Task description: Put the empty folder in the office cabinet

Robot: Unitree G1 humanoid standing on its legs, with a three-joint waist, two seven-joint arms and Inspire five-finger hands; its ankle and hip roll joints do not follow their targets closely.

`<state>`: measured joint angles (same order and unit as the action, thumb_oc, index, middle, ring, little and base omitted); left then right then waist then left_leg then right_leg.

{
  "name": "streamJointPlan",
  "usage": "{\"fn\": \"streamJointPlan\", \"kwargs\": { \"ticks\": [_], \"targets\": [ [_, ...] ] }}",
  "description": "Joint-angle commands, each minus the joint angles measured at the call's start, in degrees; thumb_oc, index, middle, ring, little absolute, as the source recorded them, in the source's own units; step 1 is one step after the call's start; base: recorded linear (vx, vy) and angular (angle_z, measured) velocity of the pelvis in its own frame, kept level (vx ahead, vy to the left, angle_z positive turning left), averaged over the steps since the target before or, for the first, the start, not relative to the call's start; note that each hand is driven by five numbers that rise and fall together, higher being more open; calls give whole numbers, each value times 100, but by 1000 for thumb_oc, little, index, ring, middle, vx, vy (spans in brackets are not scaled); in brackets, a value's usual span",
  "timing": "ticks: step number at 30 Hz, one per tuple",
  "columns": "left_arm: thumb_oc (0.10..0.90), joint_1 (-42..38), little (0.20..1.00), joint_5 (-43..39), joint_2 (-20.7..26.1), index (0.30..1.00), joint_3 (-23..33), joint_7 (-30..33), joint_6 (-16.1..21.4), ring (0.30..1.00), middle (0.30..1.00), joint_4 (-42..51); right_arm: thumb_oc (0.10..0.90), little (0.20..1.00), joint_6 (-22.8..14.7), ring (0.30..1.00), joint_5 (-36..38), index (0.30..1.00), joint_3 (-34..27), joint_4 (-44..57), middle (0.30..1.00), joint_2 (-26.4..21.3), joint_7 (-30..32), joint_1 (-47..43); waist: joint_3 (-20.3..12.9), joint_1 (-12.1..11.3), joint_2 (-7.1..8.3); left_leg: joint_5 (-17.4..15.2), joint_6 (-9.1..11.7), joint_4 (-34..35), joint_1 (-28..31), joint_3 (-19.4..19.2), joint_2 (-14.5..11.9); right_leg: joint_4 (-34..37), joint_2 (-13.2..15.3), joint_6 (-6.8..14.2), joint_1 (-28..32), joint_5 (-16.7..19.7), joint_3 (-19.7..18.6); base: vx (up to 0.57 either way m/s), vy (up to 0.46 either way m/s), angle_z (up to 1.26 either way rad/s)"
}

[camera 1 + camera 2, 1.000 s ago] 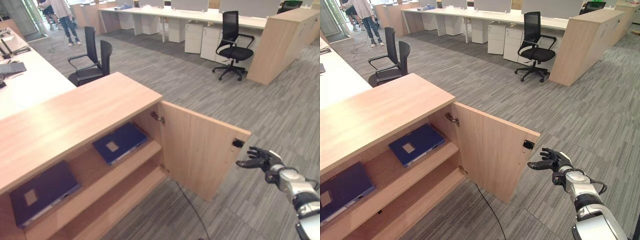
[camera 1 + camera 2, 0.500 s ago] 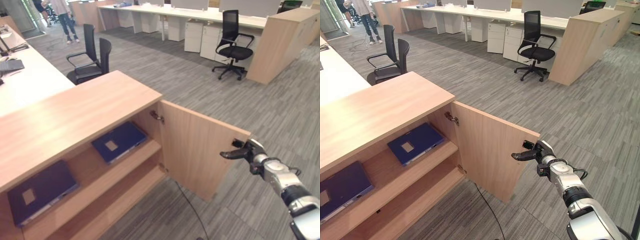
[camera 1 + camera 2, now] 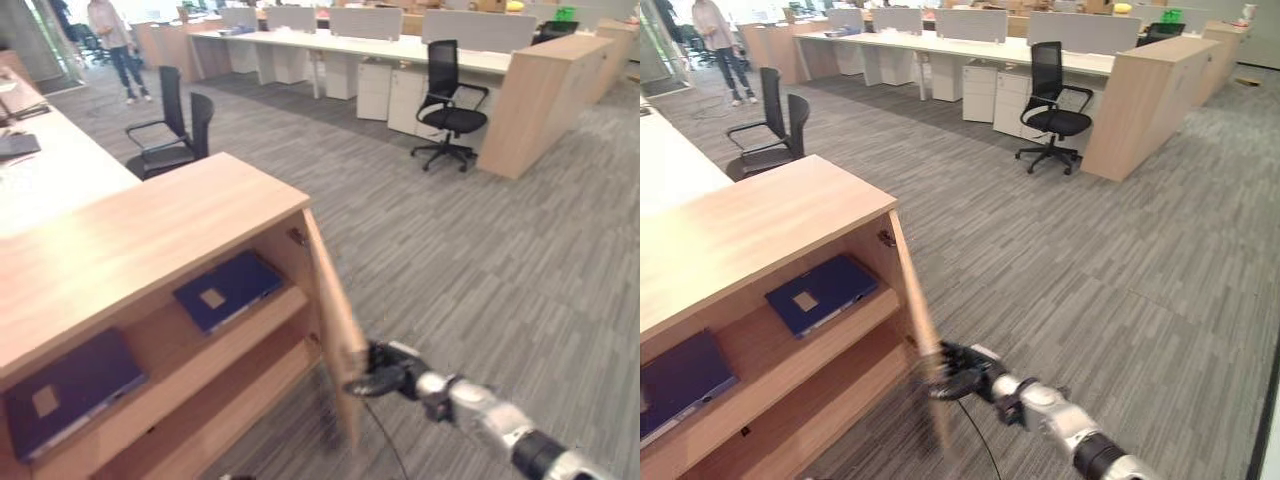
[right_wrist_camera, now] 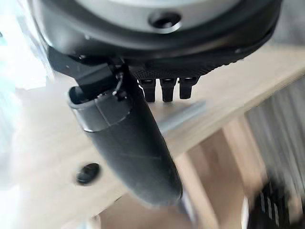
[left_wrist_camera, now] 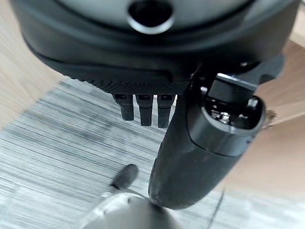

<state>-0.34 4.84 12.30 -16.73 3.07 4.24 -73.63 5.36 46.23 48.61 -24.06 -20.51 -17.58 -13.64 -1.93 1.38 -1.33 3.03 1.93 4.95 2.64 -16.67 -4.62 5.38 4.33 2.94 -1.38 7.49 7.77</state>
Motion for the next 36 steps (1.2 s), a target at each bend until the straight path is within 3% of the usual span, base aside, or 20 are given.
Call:
{"fn": "streamJointPlan", "kwargs": {
  "ticks": [1, 12, 23, 24, 26, 29, 30, 32, 33, 34, 36],
  "targets": [
    [800, -573, 900, -32, -100, 900, -194, 113, 209, 900, 900, -283, 800, 900, -169, 900, 420, 900, 418, 396, 900, 1237, -773, -500, 63, -373, 265, -367, -46, 5, -26, 457, 363, -38, 57, 201, 29, -293, 72, -2, -1, 28],
    [800, -187, 900, -152, -73, 900, -60, -19, 208, 900, 900, -450, 800, 900, -47, 900, 1003, 900, 260, 390, 900, 1001, -866, -291, 104, -638, 288, -237, 13, 5, -87, 813, 326, -38, 44, 135, 132, -395, 398, 13, -25, 23],
    [800, -2, 900, -817, -43, 900, 400, -388, 91, 900, 900, -730, 800, 900, -206, 900, 375, 900, -442, -463, 900, 413, -768, 21, 286, -938, 374, 32, 248, -48, -254, 1345, 59, -38, -98, -12, 266, -647, 971, 37, -114, 33],
    [800, 93, 900, -1259, -81, 900, 595, -579, 48, 900, 900, -742, 800, 900, -243, 900, 228, 900, -852, -1112, 900, 381, -605, 167, 366, -1011, 381, 101, 287, -117, -363, 1469, 1, -38, -120, -30, 266, -689, 1123, 20, -107, 47],
    [800, 80, 900, -1455, -99, 900, 639, -621, 40, 900, 900, -723, 800, 900, -232, 900, 103, 900, -1010, -1397, 900, 412, -543, 210, 405, -1019, 384, 145, 307, -143, -440, 1537, -6, -38, -115, -38, 252, -702, 1213, -20, -72, 42],
    [800, -61, 900, -2315, -194, 900, 693, -569, 55, 900, 900, -550, 800, 900, -421, 900, -278, 900, -1817, -3154, 900, 599, -23, 285, 575, -1104, 385, 186, 392, -297, -677, 1604, -52, -38, -54, -23, 272, -759, 1560, -35, -79, 51],
    [800, -106, 900, -2490, -222, 900, 655, -591, 43, 900, 900, -488, 800, 900, -408, 900, -451, 900, -2035, -3674, 900, 667, 69, 262, 600, -1100, 377, 180, 388, -365, -730, 1508, -54, -42, -15, -27, 258, -763, 1685, -108, -23, 112],
    [800, -175, 900, -2858, -296, 900, 619, -633, -4, 900, 900, -407, 800, 900, -385, 900, -855, 900, -2974, -5248, 900, 745, 480, 272, 563, -1070, 347, -65, 323, -679, -706, 959, -106, -72, 88, -56, 263, -839, 2092, -66, -12, 134],
    [800, -179, 900, -2859, -295, 900, 614, -632, -6, 900, 900, -406, 800, 900, -391, 900, -859, 900, -2982, -5262, 900, 747, 476, 263, 567, -1074, 346, -75, 323, -693, -712, 962, -109, -73, 86, -56, 263, -841, 2094, -56, 18, 120],
    [800, -242, 900, -2840, -340, 900, 630, -615, -35, 900, 900, -421, 800, 900, -373, 900, -1450, 900, -3424, -5928, 900, 605, 649, 274, 500, -1014, 292, -325, 268, -884, -590, 601, -111, -107, 151, -69, 274, -898, 2352, -35, 23, 90],
    [800, -254, 900, -2798, -367, 900, 619, -634, -75, 900, 900, -425, 800, 900, -337, 900, -1660, 900, -3659, -6164, 900, 514, 719, 329, 455, -969, 244, -402, 263, -925, -503, 423, -115, -119, 171, -85, 295, -934, 2494, -20, 50, 91]
  ]
}}
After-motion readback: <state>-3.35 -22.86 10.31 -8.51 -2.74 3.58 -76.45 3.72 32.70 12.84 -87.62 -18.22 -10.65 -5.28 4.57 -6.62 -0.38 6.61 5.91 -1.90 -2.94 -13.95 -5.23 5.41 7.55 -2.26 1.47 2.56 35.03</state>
